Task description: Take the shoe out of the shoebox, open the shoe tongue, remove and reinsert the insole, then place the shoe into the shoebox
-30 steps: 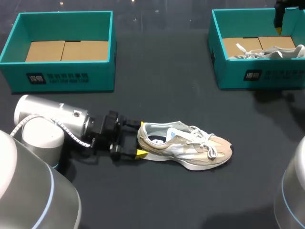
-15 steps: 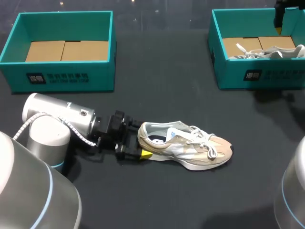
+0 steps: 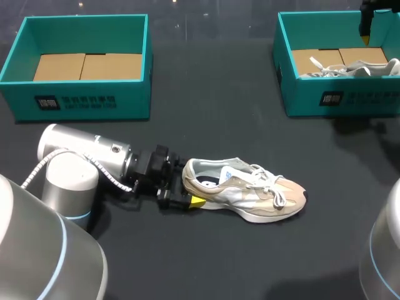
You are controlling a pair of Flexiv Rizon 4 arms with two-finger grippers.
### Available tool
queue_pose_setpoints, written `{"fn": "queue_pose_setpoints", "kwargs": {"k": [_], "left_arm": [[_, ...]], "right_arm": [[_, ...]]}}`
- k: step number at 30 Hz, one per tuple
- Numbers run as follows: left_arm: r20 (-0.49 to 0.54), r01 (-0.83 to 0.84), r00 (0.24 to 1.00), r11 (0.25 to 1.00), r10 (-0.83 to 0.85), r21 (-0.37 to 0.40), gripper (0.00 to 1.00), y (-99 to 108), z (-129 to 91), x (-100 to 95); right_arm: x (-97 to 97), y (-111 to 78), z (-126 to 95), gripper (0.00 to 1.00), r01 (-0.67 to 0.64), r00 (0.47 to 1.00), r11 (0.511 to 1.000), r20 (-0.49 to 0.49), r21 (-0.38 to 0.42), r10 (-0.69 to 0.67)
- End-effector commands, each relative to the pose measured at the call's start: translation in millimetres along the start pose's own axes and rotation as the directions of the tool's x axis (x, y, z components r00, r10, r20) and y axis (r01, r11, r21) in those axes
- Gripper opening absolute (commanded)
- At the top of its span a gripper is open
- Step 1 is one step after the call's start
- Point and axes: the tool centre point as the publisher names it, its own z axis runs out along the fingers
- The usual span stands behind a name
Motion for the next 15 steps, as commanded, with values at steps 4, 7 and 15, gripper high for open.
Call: {"fn": "queue_pose_setpoints", "kwargs": {"k": [4,7,15], "left_arm": [[0.026,-0.008,1.0,1.0,0.008,0.011,0.0,1.9,3.5,6.3],[0.049,-0.005,0.999,1.0,0.004,0.006,0.0,1.8,3.5,11.3],[0.089,0.045,0.995,0.999,-0.046,0.015,0.0,4.5,2.6,14.9]], "right_arm": [[0.3,0.4,0.1,1.0,0.0,1.0,1.0,0.001,0.001,0.0],[0.3,0.4,0.1,1.0,0.0,1.0,1.0,0.001,0.001,0.0],[0.3,0.4,0.1,1.0,0.0,1.0,1.0,0.001,0.001,0.0]]}}
